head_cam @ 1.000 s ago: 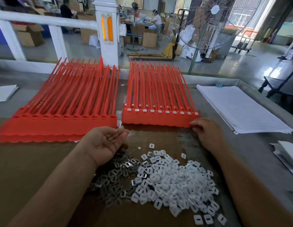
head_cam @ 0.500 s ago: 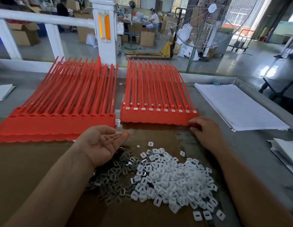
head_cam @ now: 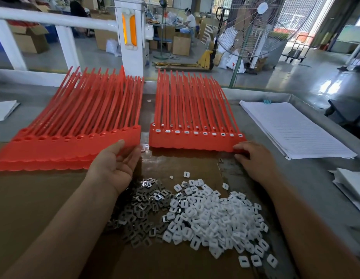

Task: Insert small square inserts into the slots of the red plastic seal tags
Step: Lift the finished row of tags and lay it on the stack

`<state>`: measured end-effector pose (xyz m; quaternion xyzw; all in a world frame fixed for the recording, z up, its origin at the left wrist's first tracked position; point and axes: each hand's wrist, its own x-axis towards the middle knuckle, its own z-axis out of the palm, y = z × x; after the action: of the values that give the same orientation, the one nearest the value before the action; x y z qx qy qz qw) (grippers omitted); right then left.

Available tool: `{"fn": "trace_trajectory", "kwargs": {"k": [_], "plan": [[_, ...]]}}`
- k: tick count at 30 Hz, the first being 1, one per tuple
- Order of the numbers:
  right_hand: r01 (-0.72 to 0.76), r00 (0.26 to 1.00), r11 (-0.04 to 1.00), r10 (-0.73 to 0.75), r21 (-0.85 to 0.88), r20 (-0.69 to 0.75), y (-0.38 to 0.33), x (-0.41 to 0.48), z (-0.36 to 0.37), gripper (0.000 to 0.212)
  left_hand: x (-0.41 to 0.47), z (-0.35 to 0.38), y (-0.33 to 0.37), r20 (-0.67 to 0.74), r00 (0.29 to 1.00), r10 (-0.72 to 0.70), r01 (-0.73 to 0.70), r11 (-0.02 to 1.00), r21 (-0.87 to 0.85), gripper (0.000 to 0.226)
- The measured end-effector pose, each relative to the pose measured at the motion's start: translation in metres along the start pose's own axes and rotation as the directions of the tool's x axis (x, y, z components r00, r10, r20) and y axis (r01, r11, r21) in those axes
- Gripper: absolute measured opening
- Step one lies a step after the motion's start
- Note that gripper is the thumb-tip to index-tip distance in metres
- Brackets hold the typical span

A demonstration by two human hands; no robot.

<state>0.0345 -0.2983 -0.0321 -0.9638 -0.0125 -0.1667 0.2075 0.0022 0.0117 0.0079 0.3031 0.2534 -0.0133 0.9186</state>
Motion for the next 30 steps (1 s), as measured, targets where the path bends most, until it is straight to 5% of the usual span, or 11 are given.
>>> {"fn": "trace_trajectory", "kwargs": {"k": [6, 13, 18, 23, 30], "plan": [[0.046, 0.984, 0.986, -0.018, 0.161, -0.175, -0.036, -0.004, -0.021, 0.019, -0.001, 0.001, 0.002, 0.092, 0.995, 0.039, -0.048, 0.994, 0.098, 0.020], [0.029, 0.968, 0.908, -0.130, 0.418, 0.214, -0.125, -0.009, -0.029, 0.025, -0.001, 0.002, -0.013, 0.172, 0.981, 0.096, -0.140, 0.953, 0.270, 0.027], [-0.286, 0.869, 0.745, -0.064, 0.603, 0.491, -0.172, -0.007, -0.003, 0.037, -0.002, 0.001, -0.019, 0.225, 0.968, 0.107, -0.176, 0.934, 0.311, 0.006], [-0.334, 0.892, 0.651, -0.015, 0.682, 0.451, -0.190, 0.000, 0.009, 0.015, -0.008, 0.003, -0.026, 0.258, 0.965, 0.051, -0.147, 0.919, 0.367, 0.007], [-0.273, 0.947, 0.520, -0.005, 0.809, 0.323, -0.163, 0.008, -0.021, 0.012, -0.013, 0.006, -0.013, 0.156, 0.963, 0.221, -0.220, 0.975, -0.026, 0.017]]}}
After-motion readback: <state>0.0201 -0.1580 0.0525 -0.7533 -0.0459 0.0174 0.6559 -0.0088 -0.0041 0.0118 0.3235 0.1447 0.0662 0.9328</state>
